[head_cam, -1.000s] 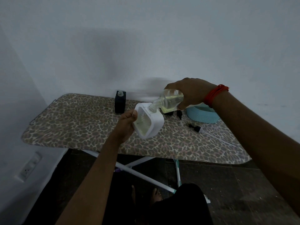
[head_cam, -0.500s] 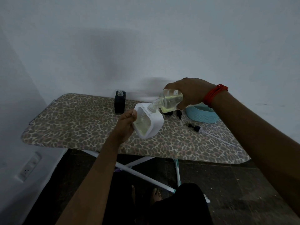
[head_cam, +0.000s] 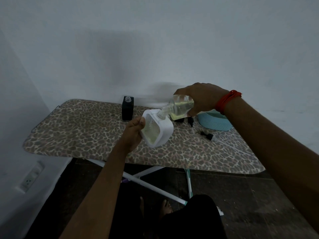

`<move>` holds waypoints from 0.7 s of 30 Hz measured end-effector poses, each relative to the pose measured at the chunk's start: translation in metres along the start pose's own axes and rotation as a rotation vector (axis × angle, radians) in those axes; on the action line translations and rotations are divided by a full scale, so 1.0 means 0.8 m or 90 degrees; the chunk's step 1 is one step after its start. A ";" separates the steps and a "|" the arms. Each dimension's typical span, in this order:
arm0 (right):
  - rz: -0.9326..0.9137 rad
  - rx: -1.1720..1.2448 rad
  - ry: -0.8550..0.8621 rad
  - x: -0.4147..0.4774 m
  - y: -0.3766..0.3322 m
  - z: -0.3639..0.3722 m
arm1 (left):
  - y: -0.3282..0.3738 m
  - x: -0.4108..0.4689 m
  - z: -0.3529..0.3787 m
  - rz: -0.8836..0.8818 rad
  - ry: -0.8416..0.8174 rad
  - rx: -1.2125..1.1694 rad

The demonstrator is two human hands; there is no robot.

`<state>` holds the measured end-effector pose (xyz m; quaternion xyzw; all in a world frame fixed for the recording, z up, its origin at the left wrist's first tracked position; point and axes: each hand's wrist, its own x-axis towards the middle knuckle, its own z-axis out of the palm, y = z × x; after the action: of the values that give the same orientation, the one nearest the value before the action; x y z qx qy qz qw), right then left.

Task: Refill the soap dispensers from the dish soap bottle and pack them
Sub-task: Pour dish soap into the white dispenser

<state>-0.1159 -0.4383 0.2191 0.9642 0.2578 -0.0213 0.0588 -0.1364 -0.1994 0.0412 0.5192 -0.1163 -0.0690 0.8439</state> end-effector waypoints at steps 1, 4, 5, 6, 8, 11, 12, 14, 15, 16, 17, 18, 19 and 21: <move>-0.001 0.001 0.002 0.001 0.000 0.000 | 0.001 0.000 0.000 -0.002 0.001 0.001; -0.001 0.002 0.002 0.001 0.001 0.000 | 0.003 0.000 0.001 -0.005 0.003 0.005; -0.001 0.000 0.003 0.001 0.001 -0.001 | 0.004 0.000 0.001 -0.006 0.004 0.004; -0.001 -0.002 0.003 0.001 0.001 -0.001 | 0.004 0.000 0.001 -0.008 0.005 0.004; -0.002 -0.002 0.004 0.001 -0.001 -0.002 | 0.003 0.000 0.000 -0.007 0.004 0.001; -0.005 -0.001 0.005 0.001 -0.002 -0.003 | 0.001 0.001 -0.001 -0.007 0.006 0.000; -0.005 -0.001 0.005 0.000 -0.002 -0.003 | 0.001 0.001 -0.002 -0.008 0.008 0.003; -0.004 -0.001 0.007 0.000 -0.002 -0.003 | 0.001 0.002 -0.002 -0.009 0.009 0.005; -0.004 -0.001 0.008 0.000 -0.002 -0.003 | 0.002 0.002 -0.002 -0.008 0.008 0.006; -0.005 -0.001 0.009 0.000 -0.002 -0.003 | 0.002 0.002 -0.002 -0.007 0.008 0.006; -0.006 -0.002 0.010 0.000 -0.002 -0.003 | 0.003 0.001 -0.002 -0.006 0.008 0.005; -0.006 -0.002 0.010 0.000 -0.002 -0.004 | 0.003 0.001 -0.002 -0.007 0.007 0.005; -0.005 -0.003 0.009 -0.001 -0.003 -0.005 | 0.003 0.001 -0.002 -0.008 0.004 0.004; -0.005 -0.004 0.007 -0.001 -0.003 -0.006 | 0.003 0.001 -0.002 -0.008 -0.001 0.005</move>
<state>-0.1177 -0.4363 0.2237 0.9631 0.2620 -0.0154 0.0600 -0.1348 -0.1969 0.0431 0.5228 -0.1143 -0.0741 0.8415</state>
